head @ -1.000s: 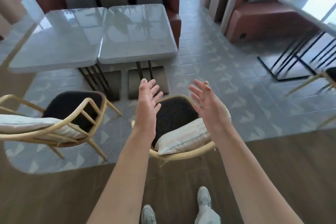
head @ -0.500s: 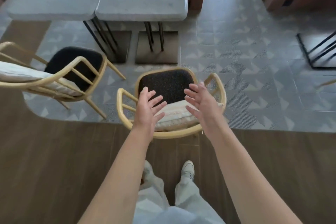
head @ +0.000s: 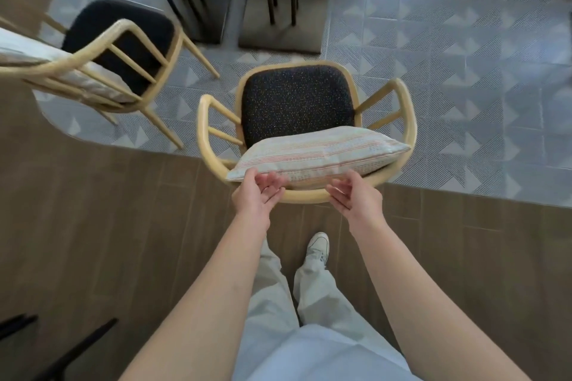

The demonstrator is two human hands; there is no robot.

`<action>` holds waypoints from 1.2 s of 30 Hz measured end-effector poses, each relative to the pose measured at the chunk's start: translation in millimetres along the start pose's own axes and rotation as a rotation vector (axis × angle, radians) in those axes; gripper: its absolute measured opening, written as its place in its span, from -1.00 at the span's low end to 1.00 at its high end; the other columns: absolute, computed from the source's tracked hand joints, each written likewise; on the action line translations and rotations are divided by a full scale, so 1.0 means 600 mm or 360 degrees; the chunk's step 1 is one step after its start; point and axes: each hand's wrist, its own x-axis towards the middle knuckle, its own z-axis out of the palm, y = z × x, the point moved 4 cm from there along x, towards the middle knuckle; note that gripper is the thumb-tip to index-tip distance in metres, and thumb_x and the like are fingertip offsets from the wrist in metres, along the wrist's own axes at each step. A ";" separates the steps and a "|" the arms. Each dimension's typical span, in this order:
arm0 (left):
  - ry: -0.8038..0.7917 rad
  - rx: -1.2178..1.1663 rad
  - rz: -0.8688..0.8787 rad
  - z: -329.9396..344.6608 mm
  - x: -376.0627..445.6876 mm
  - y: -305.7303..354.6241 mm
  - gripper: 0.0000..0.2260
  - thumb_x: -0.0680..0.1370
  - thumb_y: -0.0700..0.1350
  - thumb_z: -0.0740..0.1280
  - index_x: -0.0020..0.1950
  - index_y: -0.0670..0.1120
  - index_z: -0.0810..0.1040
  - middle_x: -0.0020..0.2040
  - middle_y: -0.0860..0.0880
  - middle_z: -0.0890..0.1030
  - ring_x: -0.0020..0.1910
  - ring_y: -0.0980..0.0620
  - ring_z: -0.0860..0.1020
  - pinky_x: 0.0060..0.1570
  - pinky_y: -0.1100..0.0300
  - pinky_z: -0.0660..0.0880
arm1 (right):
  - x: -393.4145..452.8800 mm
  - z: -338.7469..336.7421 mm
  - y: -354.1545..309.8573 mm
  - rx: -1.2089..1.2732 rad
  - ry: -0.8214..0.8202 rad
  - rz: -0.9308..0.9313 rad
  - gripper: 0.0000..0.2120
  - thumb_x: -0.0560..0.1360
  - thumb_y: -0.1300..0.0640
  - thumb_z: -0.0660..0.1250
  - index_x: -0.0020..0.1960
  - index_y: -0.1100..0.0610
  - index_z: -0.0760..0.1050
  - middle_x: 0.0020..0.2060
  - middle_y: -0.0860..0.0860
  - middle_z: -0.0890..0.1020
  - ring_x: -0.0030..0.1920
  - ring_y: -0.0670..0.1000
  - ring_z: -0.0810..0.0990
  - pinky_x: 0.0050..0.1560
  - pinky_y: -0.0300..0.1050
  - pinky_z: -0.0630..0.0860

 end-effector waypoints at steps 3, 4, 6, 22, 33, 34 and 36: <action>0.0289 0.0107 0.0085 -0.025 0.005 -0.003 -0.84 0.59 -0.10 0.36 -0.08 -0.19 0.54 -0.23 -0.12 0.69 -0.35 -0.02 0.67 -0.13 0.02 0.69 | 0.011 -0.025 0.015 0.0032 0.0255 0.0009 -0.82 0.54 0.11 0.42 -0.13 0.20 0.52 -0.32 0.06 0.63 -0.26 0.03 0.69 -0.10 -0.05 0.67; 0.0380 0.0122 0.0106 -0.033 0.008 -0.005 -0.81 0.58 -0.06 0.39 -0.07 -0.19 0.58 -0.27 -0.10 0.66 -0.39 0.00 0.63 -0.16 0.03 0.69 | 0.015 -0.031 0.019 0.0023 0.0319 0.0010 -0.80 0.53 0.10 0.44 -0.13 0.20 0.50 -0.29 0.07 0.60 -0.26 0.02 0.66 -0.12 -0.07 0.66; 0.0480 0.0147 0.0135 -0.046 0.017 -0.016 -0.77 0.56 0.01 0.43 -0.06 -0.16 0.60 -0.31 -0.08 0.59 -0.40 0.04 0.57 -0.14 0.00 0.69 | 0.022 -0.038 0.029 0.0038 0.0339 0.0036 -0.77 0.51 0.09 0.46 -0.01 0.21 0.48 -0.15 0.08 0.57 -0.16 0.00 0.62 -0.09 -0.06 0.67; -0.0178 0.0043 -0.0333 -0.015 0.057 -0.043 -0.69 0.62 -0.23 0.35 0.36 -0.15 0.44 0.23 -0.26 0.61 0.15 -0.23 0.63 -0.17 -0.16 0.66 | 0.059 0.038 0.049 0.0322 0.0050 0.0363 -0.67 0.54 0.31 0.39 0.27 0.23 0.42 0.21 0.16 0.58 0.02 0.09 0.60 -0.09 -0.03 0.60; -0.0236 0.0051 -0.0313 -0.021 0.097 0.020 -0.71 0.60 -0.31 0.33 0.33 -0.21 0.48 0.17 -0.31 0.64 0.13 -0.26 0.64 -0.17 -0.21 0.66 | 0.075 0.094 0.059 0.0344 0.0003 0.0313 -0.91 0.53 0.37 0.34 0.02 0.27 0.48 0.05 0.18 0.64 0.04 0.12 0.64 0.19 0.08 0.59; -0.0253 0.0072 -0.0297 -0.020 0.103 0.038 -0.71 0.61 -0.31 0.32 0.33 -0.22 0.48 0.17 -0.32 0.63 0.13 -0.26 0.64 -0.18 -0.21 0.66 | 0.073 0.109 0.057 0.0353 -0.0007 0.0293 -0.92 0.53 0.37 0.33 0.01 0.27 0.48 0.01 0.18 0.65 -0.01 0.10 0.65 0.17 0.07 0.59; -0.0283 0.0110 -0.0261 -0.018 0.116 0.077 -0.70 0.61 -0.31 0.31 0.35 -0.23 0.46 0.18 -0.33 0.63 0.12 -0.26 0.64 -0.19 -0.21 0.66 | 0.069 0.145 0.050 0.0389 -0.0036 0.0253 -0.92 0.53 0.39 0.32 -0.01 0.26 0.48 -0.08 0.16 0.66 -0.09 0.07 0.65 0.03 0.03 0.61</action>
